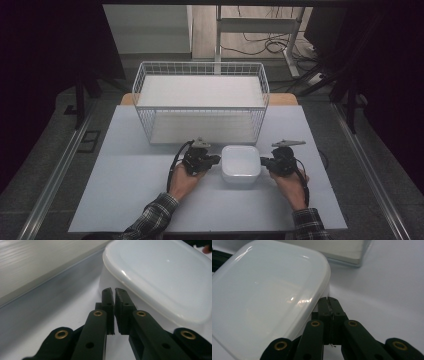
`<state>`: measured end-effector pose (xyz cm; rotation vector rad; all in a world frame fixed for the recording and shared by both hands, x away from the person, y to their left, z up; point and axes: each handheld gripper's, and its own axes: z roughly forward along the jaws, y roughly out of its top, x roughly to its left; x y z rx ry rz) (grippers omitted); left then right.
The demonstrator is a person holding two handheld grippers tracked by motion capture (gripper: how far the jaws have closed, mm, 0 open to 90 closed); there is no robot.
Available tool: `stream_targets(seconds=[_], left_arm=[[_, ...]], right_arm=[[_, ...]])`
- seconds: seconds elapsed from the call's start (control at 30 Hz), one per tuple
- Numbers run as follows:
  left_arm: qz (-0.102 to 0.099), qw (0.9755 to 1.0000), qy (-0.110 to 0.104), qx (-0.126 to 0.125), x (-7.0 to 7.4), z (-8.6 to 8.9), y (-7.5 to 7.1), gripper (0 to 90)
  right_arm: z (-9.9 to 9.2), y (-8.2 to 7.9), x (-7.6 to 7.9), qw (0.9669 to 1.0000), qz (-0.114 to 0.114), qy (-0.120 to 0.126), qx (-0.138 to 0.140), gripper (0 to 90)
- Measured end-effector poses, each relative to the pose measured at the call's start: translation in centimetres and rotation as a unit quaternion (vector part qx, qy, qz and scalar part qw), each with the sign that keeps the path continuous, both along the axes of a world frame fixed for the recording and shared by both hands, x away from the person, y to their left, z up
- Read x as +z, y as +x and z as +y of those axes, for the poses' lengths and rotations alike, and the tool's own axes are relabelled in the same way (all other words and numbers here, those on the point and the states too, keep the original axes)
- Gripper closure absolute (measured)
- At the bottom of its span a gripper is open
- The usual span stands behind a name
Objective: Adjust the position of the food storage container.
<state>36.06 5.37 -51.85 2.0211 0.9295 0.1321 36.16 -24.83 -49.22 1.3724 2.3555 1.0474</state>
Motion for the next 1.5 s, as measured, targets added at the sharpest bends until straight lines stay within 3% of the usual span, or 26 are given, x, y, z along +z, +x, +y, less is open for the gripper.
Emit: stream_targets(seconds=[0.1, 0.2, 0.27, 0.4, 0.57, 0.63, 0.77, 0.9, 0.93, 0.97, 1.03, 1.13, 1.23, 1.3, 1.43, 1.5], left_arm=[[0.006, 0.9999, 0.001, 0.012, 0.0, 1.1, 0.1, 88.1], [0.018, 0.9996, -0.006, 0.02, 0.0, 2.3, -0.3, 89.1], [0.024, 0.9995, -0.002, 0.022, 0.1, 3.3, -0.9, 89.5], [0.046, 0.9981, -0.018, 0.036, 0.0, 5.4, -2.4, 89.7], [0.058, 0.9973, -0.008, 0.043, -0.3, 7.3, -4.3, 89.8], [0.056, 0.9975, 0.002, 0.043, -0.2, 7.8, -5.1, 89.8], [0.055, 0.9976, -0.004, 0.043, 0.0, 8.5, -6.6, 89.9], [0.052, 0.9977, -0.009, 0.042, 0.0, 8.7, -6.7, 86.4], [0.044, 0.9981, -0.006, 0.043, 0.2, 8.9, -6.8, 86.4], [0.028, 0.9985, 0.007, 0.047, 0.5, 9.2, -7.2, 78.1], [0.008, 0.9988, 0.012, 0.047, 0.8, 9.7, -7.7, 68.4], [-0.008, 0.9991, 0.002, 0.041, 0.9, 10.4, -8.7, 55.9], [-0.025, 0.9986, 0.019, 0.043, 0.7, 10.7, -9.7, 42.3], [-0.034, 0.9975, 0.03, 0.053, 0.3, 10.9, -10.2, 32.1], [-0.015, 0.9983, 0.01, 0.055, -0.3, 11.5, -10.5, 18.0], [-0.005, 0.9986, 0.014, 0.051, -0.5, 11.7, -10.4, 11.2]], right_arm=[[1.3, -0.1, -0.2, 0.9999, 0.003, -0.004, 0.011, 89.2], [2.4, -0.3, -0.4, 0.9997, 0.009, 0.007, 0.022, 89.2], [3.2, -0.5, -0.5, 0.9994, 0.011, 0.01, 0.032, 89.2], [5.0, -1.1, -0.6, 0.9984, 0.014, 0.009, 0.054, 89.2], [7.0, -2.4, -0.7, 0.9965, 0.017, 0.007, 0.081, 89.2], [7.7, -3.0, -0.6, 0.996, 0.019, 0.005, 0.087, 89.2], [8.3, -4.0, -0.7, 0.9951, 0.018, 0.001, 0.098, 89.2], [8.4, -4.2, -0.6, 0.9948, 0.01, -0.004, 0.102, 89.1], [8.3, -4.3, -0.5, 0.9951, 0.004, -0.005, 0.099, 89.0], [7.7, -4.7, -0.1, 0.995, -0.03, -0.028, 0.091, 87.4], [6.6, -5.0, 0.3, 0.9947, -0.048, -0.023, 0.088, 85.0], [4.7, -5.5, 0.8, 0.9943, -0.068, -0.012, 0.082, 78.6], [3.7, -5.9, 1.2, 0.9935, -0.08, 0.002, 0.081, 67.5], [3.4, -6.1, 1.2, 0.9931, -0.08, 0.009, 0.086, 54.9], [3.5, -6.3, 0.2, 0.9922, -0.068, 0.009, 0.104, 29.0], [3.5, -6.2, -0.4, 0.9922, -0.063, -0.002, 0.107, 20.3]])
